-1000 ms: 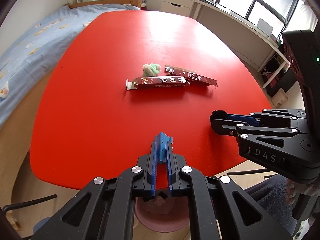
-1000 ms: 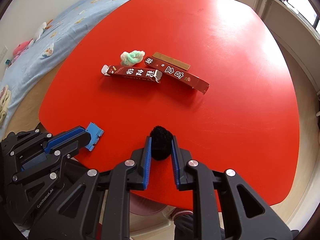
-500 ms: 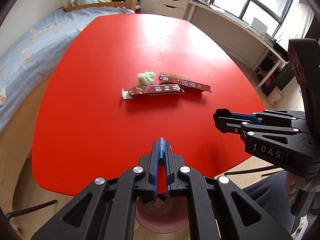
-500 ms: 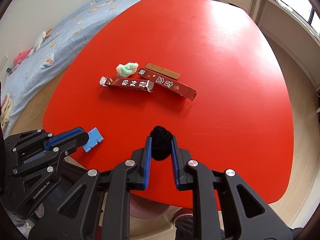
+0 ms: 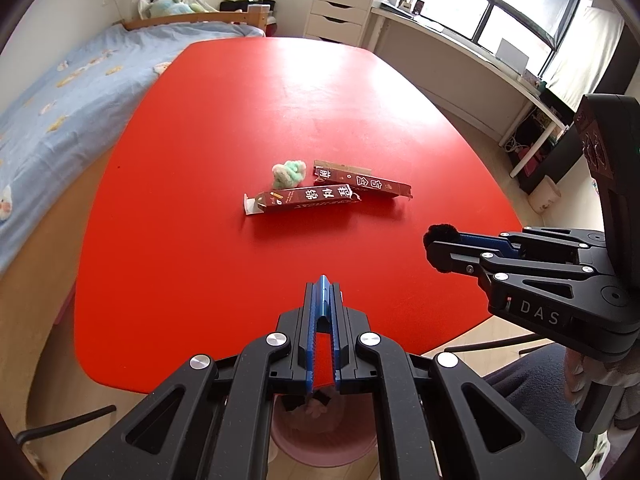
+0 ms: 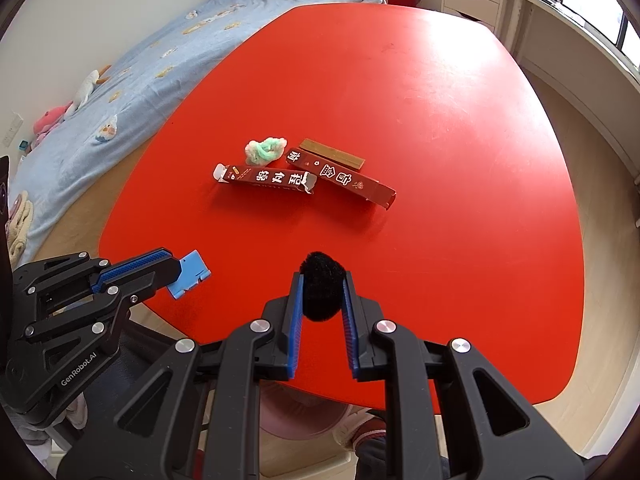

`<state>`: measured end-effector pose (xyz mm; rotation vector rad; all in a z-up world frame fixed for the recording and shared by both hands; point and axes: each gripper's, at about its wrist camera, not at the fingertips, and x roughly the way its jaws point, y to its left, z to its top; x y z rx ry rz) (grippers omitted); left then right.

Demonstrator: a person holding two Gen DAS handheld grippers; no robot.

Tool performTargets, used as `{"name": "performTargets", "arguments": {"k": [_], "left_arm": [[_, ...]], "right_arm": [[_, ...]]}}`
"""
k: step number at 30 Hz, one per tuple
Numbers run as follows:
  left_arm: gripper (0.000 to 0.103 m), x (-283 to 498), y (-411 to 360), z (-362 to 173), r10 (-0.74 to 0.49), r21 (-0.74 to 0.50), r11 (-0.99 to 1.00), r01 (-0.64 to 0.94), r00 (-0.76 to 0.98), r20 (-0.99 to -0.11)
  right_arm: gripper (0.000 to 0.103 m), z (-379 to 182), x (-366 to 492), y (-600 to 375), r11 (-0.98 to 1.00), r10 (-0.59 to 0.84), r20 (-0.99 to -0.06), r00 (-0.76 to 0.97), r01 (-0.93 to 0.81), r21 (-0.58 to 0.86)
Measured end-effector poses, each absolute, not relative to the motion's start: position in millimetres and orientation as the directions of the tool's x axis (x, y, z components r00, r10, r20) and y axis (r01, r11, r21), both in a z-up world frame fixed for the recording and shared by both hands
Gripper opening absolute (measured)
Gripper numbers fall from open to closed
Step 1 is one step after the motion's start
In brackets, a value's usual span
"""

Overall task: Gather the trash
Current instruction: 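Carry the blue card and black pompom with both tools over the pink bin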

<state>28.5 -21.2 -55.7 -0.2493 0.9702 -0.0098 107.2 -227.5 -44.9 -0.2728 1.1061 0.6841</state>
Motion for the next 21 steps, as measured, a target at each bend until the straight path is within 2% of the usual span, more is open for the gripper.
{"name": "performTargets", "arguments": {"k": [21], "left_arm": [[0.006,-19.1,-35.9,-15.8,-0.200,-0.240,0.971,0.013,0.599,-0.775]], "right_arm": [[0.018,0.5,23.7,-272.9,0.716,0.472,-0.836,0.281,-0.675,0.178]]}}
